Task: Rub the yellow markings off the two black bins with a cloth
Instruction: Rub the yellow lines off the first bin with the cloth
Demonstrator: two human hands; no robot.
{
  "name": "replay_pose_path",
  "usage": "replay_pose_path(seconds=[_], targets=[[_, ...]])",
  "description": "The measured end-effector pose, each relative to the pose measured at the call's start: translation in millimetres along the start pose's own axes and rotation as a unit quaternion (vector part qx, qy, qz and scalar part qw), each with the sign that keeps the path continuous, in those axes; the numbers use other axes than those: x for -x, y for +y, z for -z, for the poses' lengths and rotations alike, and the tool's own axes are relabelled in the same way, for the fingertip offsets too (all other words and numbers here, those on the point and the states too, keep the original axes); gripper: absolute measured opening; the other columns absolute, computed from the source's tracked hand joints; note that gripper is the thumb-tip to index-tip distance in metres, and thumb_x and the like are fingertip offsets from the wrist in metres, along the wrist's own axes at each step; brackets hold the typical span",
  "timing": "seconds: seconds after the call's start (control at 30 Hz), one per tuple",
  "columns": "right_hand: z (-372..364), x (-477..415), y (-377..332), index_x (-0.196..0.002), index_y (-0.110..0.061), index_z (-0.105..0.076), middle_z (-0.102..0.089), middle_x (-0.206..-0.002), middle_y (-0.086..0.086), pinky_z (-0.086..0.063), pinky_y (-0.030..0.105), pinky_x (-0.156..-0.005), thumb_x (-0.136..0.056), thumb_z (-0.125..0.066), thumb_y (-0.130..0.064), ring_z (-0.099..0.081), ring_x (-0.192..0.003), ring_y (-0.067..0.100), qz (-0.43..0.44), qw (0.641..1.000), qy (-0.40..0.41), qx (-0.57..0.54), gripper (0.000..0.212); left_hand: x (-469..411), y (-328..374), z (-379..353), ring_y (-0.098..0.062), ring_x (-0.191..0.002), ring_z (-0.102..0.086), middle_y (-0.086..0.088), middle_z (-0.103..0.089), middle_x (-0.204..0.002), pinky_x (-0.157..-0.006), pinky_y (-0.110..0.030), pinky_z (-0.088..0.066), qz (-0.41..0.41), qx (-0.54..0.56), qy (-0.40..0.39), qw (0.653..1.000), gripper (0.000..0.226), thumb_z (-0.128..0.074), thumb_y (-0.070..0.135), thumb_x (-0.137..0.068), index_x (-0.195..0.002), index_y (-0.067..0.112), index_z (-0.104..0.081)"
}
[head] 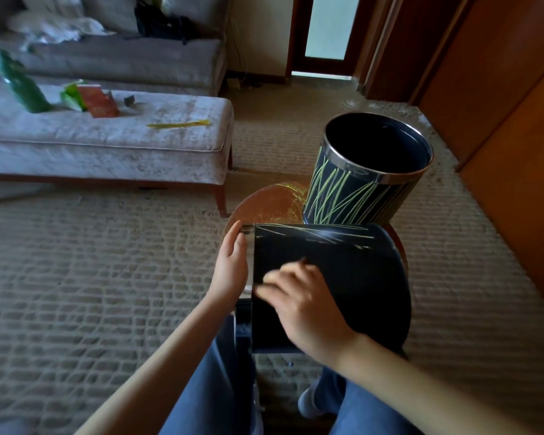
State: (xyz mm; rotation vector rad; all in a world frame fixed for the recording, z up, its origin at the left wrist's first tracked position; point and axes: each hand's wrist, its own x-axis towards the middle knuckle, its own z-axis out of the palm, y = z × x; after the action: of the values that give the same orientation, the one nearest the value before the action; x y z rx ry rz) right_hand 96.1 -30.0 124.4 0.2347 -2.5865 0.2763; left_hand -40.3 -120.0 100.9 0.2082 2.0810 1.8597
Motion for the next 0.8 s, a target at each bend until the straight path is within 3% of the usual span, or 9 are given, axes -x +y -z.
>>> replay_pose_path(seconds=[0.1, 0.23, 0.33, 0.47, 0.6, 0.63, 0.7, 0.73, 0.8], targets=[[3, 2, 10, -0.106, -0.017, -0.072, -0.066, -0.106, 0.0, -0.044, 0.037, -0.08, -0.094, -0.055, -0.007, -0.058, -0.095, 0.024, 0.078, 0.997, -0.016, 0.016, 0.022, 2, -1, 1, -0.015, -0.144, -0.038, -0.004, -0.045, -0.154, -0.123, -0.041, -0.026, 0.0, -0.002, -0.004, 1.0, 0.041, -0.034, 0.019, -0.109, -0.149, 0.015, -0.043], [-16, -61, 34, -0.097, -0.016, -0.076, -0.069, -0.091, 0.003, -0.051, 0.045, -0.071, -0.087, -0.061, -0.003, -0.057, -0.08, 0.03, -0.079, 0.996, -0.029, -0.037, 0.022, 9, -5, 4, -0.017, -0.145, -0.038, -0.007, -0.043, -0.156, -0.123, -0.043, -0.027, -0.006, 0.002, -0.012, 1.0, 0.043, -0.035, 0.018, -0.109, -0.152, 0.013, -0.039], [-23, -86, 46, -0.099, -0.014, -0.077, -0.07, -0.097, 0.004, -0.049, 0.05, -0.081, -0.09, -0.061, -0.004, -0.056, -0.087, 0.033, -0.151, 0.983, -0.087, -0.051, 0.022, 12, -4, 5, -0.015, -0.146, -0.037, -0.005, -0.042, -0.157, -0.123, -0.042, -0.027, -0.007, -0.009, -0.018, 1.0, 0.043, -0.034, 0.022, -0.109, -0.152, 0.015, -0.039], [-5, -40, 32, -0.101, -0.015, -0.076, -0.069, -0.096, 0.001, -0.049, 0.043, -0.075, -0.086, -0.062, 0.001, -0.056, -0.084, 0.027, -0.059, 0.997, -0.035, -0.03, 0.026, 1, -2, 7, -0.018, -0.143, -0.042, -0.007, -0.048, -0.152, -0.122, -0.046, -0.03, 0.002, -0.032, -0.024, 0.999, 0.05, -0.037, 0.03, -0.102, -0.15, 0.016, -0.044], [27, 46, 48, -0.121, -0.017, -0.07, -0.066, -0.119, 0.002, -0.046, 0.037, -0.087, -0.095, -0.051, -0.003, -0.058, -0.105, 0.023, 0.002, 0.998, -0.031, 0.054, 0.035, -16, -2, 5, -0.029, -0.127, -0.056, -0.008, -0.063, -0.134, -0.114, -0.051, -0.04, 0.036, -0.049, -0.016, 0.998, 0.065, -0.034, 0.041, -0.08, -0.136, 0.017, -0.057], [36, 64, 58, -0.123, -0.017, -0.069, -0.066, -0.121, 0.002, -0.046, 0.037, -0.09, -0.094, -0.052, -0.002, -0.058, -0.106, 0.024, -0.014, 0.997, -0.013, 0.079, 0.037, -17, 2, 4, -0.031, -0.118, -0.06, -0.009, -0.066, -0.126, -0.108, -0.049, -0.045, 0.047, -0.056, -0.012, 0.997, 0.058, -0.034, 0.037, -0.084, -0.129, 0.013, -0.061], [51, 92, 77, -0.122, -0.016, -0.07, -0.066, -0.122, 0.002, -0.044, 0.036, -0.097, -0.09, -0.056, 0.001, -0.058, -0.107, 0.024, -0.061, 0.991, 0.018, 0.117, 0.039, -17, 9, 1, -0.023, -0.085, -0.061, -0.007, -0.066, -0.095, -0.077, -0.034, -0.049, 0.06, -0.056, -0.002, 0.997, 0.037, -0.041, 0.03, -0.096, -0.104, 0.003, -0.065], [58, 102, 84, -0.122, -0.016, -0.07, -0.066, -0.122, 0.002, -0.043, 0.036, -0.098, -0.089, -0.057, 0.002, -0.058, -0.107, 0.025, -0.077, 0.988, 0.024, 0.132, 0.04, -19, 9, 0, -0.019, -0.066, -0.054, -0.007, -0.057, -0.078, -0.059, -0.029, -0.042, 0.07, -0.042, 0.005, 0.997, 0.031, -0.047, 0.03, -0.099, -0.092, 0.004, -0.062], [66, 114, 92, -0.122, -0.016, -0.07, -0.066, -0.124, 0.002, -0.046, 0.038, -0.095, -0.09, -0.056, 0.002, -0.059, -0.106, 0.026, -0.077, 0.985, 0.022, 0.153, 0.04, -21, 7, 0, -0.011, -0.043, -0.032, -0.001, -0.037, -0.057, -0.041, -0.022, -0.024, 0.082, -0.027, 0.01, 0.996, 0.027, -0.055, 0.033, -0.1, -0.087, 0.01, -0.055]])
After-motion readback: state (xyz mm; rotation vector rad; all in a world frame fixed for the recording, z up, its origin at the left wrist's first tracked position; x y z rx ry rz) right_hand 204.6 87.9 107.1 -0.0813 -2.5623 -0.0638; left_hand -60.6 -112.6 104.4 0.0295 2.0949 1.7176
